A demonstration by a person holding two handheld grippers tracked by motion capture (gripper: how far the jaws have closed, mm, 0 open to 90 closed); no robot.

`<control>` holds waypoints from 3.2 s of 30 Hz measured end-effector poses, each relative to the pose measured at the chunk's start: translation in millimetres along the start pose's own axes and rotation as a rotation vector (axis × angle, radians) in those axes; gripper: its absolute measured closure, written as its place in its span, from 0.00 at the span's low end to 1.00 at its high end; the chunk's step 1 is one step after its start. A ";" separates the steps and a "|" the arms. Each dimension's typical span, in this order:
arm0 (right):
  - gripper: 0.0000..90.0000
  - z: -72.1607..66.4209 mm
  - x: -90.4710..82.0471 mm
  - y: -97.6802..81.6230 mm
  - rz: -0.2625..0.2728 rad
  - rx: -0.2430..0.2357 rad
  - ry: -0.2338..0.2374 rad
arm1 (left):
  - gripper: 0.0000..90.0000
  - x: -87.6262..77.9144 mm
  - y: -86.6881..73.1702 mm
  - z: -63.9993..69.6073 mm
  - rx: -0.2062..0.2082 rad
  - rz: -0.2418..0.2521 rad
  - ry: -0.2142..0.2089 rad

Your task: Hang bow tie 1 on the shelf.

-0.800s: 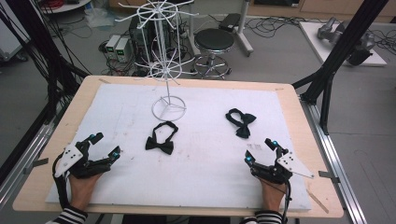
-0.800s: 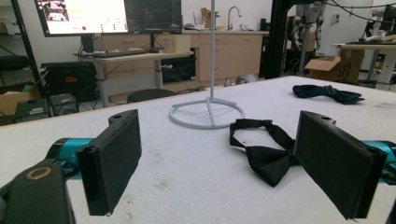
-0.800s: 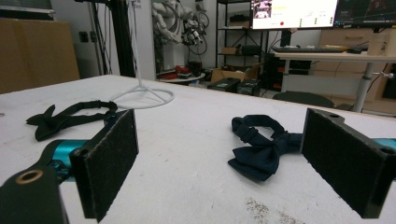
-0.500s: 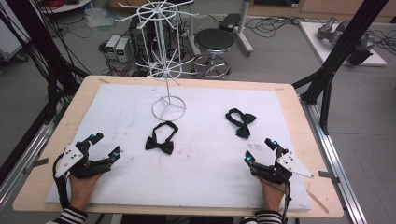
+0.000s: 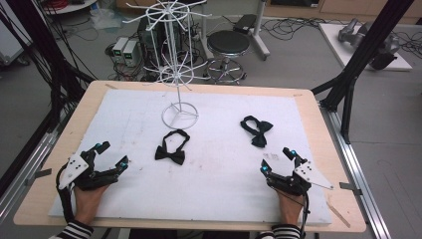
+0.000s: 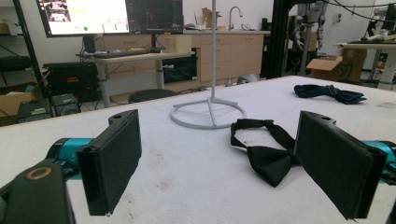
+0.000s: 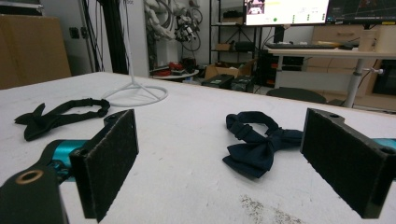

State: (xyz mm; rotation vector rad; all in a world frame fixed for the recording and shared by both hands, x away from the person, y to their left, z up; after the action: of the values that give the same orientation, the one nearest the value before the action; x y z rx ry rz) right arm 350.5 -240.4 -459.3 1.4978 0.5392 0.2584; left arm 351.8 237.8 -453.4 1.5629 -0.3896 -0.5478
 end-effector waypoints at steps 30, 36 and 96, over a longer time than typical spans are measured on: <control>0.12 17.5 23.7 70.4 -0.113 0.039 -0.004 | 0.17 -0.1 0.0 -0.9 -0.002 -0.001 0.006; 0.12 27.9 33.3 77.6 -0.148 0.059 -0.008 | 0.17 -0.2 -0.1 -0.9 -0.001 -0.002 0.005; 0.12 81.6 134.6 40.5 -0.806 0.259 -0.132 | 0.17 0.1 0.0 0.0 0.007 -0.001 0.010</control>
State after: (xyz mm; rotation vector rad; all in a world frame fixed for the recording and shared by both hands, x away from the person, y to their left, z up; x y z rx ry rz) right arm 512.3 -243.4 -444.8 1.4104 1.0442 -0.5516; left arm 351.9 237.7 -453.4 1.5721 -0.3836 -0.5397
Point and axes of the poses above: each handheld gripper's, and its own axes: x roughly forward along the jaws, y roughly out of its top, z roughly to its right, the point moved 10 cm from there along x, roughly forward along the jaws, and after that the axes turned 7 degrees about -z, right-handed, at the moved point
